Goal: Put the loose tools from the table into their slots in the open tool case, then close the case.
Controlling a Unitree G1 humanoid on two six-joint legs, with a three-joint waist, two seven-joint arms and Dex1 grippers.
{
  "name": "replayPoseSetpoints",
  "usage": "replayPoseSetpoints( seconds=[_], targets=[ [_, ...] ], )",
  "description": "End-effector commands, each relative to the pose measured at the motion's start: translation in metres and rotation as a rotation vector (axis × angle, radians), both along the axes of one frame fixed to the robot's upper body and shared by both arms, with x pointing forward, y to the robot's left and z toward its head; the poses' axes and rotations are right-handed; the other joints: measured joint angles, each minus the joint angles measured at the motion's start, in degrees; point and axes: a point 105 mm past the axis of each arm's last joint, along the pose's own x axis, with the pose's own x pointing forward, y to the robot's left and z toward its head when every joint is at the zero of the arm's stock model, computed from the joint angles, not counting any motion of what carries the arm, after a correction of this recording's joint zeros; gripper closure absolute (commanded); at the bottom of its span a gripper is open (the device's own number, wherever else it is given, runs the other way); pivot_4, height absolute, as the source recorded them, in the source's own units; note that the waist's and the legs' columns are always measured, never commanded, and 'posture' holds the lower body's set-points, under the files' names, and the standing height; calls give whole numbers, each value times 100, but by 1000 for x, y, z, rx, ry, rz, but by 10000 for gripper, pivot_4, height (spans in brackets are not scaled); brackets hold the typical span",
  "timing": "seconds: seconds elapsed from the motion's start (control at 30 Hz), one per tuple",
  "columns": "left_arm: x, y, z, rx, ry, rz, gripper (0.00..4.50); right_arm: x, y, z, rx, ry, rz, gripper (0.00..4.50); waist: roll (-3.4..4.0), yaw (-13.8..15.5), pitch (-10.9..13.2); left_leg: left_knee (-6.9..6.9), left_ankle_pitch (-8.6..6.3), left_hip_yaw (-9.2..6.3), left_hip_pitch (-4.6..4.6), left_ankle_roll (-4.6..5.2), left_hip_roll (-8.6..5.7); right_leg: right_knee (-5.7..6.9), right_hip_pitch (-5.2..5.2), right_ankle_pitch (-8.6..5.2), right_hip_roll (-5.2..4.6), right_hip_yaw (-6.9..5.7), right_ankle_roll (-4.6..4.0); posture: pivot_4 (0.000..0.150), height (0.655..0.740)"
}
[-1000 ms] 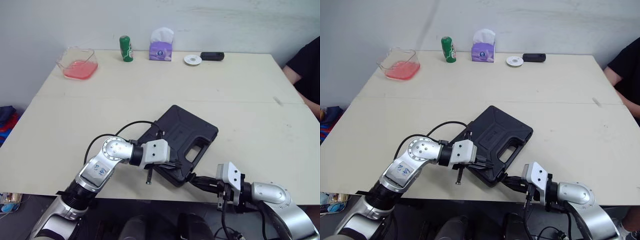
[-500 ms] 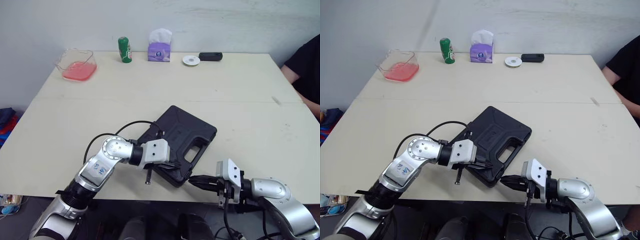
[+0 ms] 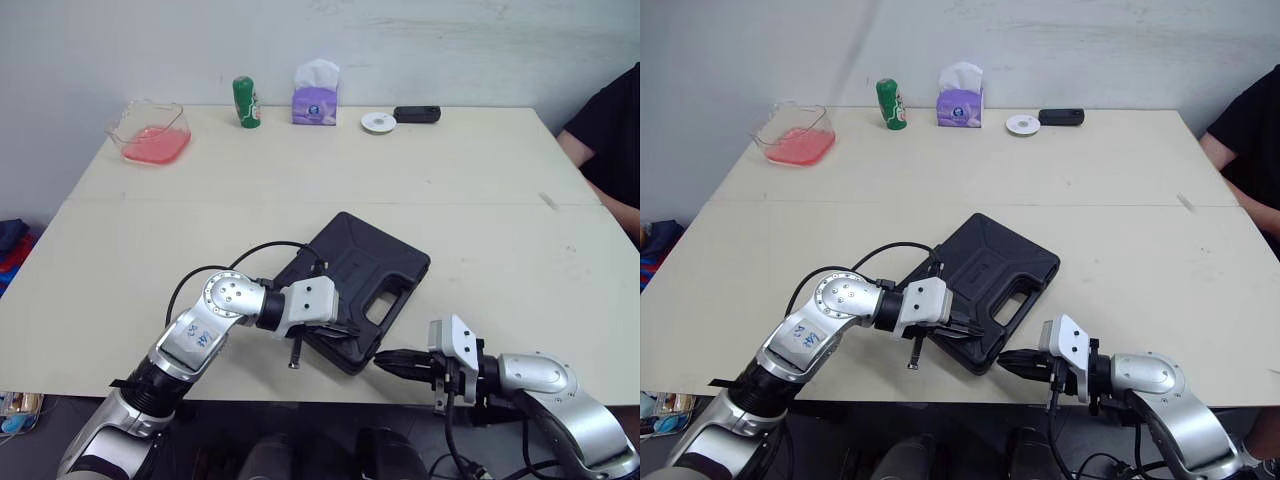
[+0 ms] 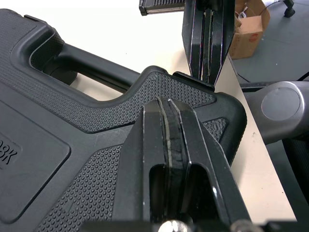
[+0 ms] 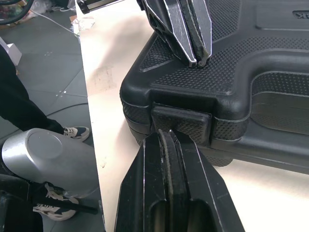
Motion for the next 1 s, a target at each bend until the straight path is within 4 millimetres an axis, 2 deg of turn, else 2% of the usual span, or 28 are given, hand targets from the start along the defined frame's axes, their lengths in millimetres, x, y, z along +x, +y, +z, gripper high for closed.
replayPoseSetpoints(
  seconds=[0.03,0.1,0.17,0.27,0.37,0.47,0.57,0.6,0.7,0.77,0.8,0.93,1.0],
  targets=[
    [4,25,-53,149,125,141,44491,-3,0,13,21,-36,25,45000,2,-1,0,-1,-2,0,0,3,1,0,0,0,0,0,-1,1500,7400],
    [13,24,-34,91,51,180,44491,-5,-9,14,-6,-35,29,45000,5,6,6,-2,-3,-1,-1,4,1,-1,-2,-1,0,0,-2,1500,7400],
    [9,20,-8,-9,71,164,44491,-4,-20,17,-42,-46,24,45000,12,12,19,-1,-4,-1,-8,7,1,-1,-9,-1,0,0,-2,1500,7400],
    [8,28,30,-139,-16,143,44491,3,-44,32,-97,-82,0,45000,14,2,85,-1,6,-2,-34,-6,1,-2,-31,0,0,-3,-1,1500,7400],
    [7,47,46,-194,-59,139,44491,15,-65,44,-139,-114,-55,45000,6,-4,127,0,16,-3,-65,-24,4,-1,-61,0,4,-10,-1,1500,7400],
    [3,62,53,-229,-65,138,44491,23,-83,50,-164,-129,-97,45000,7,4,145,7,36,1,-120,-34,1,5,-114,0,11,-16,0,1500,7400],
    [7,99,55,-266,-72,275,35530,33,-109,58,-239,-190,-149,35396,8,10,161,6,35,0,-134,-32,-1,11,-112,1,21,-32,2,1500,7400],
    [7,108,53,-259,-76,306,30674,35,-114,60,-260,-209,-155,30124,5,9,170,6,34,2,-137,-28,-7,8,-113,4,21,-33,7,1500,7400],
    [14,163,45,-243,-61,547,16529,51,-134,86,-284,-332,-241,15293,0,-11,192,7,37,8,-138,-20,-15,6,-113,9,21,-31,16,1500,7400],
    [16,190,55,-275,-95,666,6239,57,-142,94,-326,-395,-253,4135,-14,-12,204,8,41,18,-135,-11,-20,5,-114,14,18,-29,26,1500,7400],
    [16,201,57,-252,-123,706,1572,60,-147,99,-342,-424,-271,0,-26,-11,216,8,43,18,-132,-11,-21,-4,-114,14,13,-26,26,1500,7400],
    [13,237,51,-152,-171,848,699,67,-166,109,-371,-463,-344,0,-36,15,236,8,41,7,-129,-21,-21,5,-117,15,-1,-17,24,1500,7400],
    [10,247,47,-121,-166,881,699,68,-173,110,-409,-469,-346,0,-31,10,239,7,38,7,-130,-23,-22,4,-118,14,-5,-16,23,1500,7400]
  ],
)
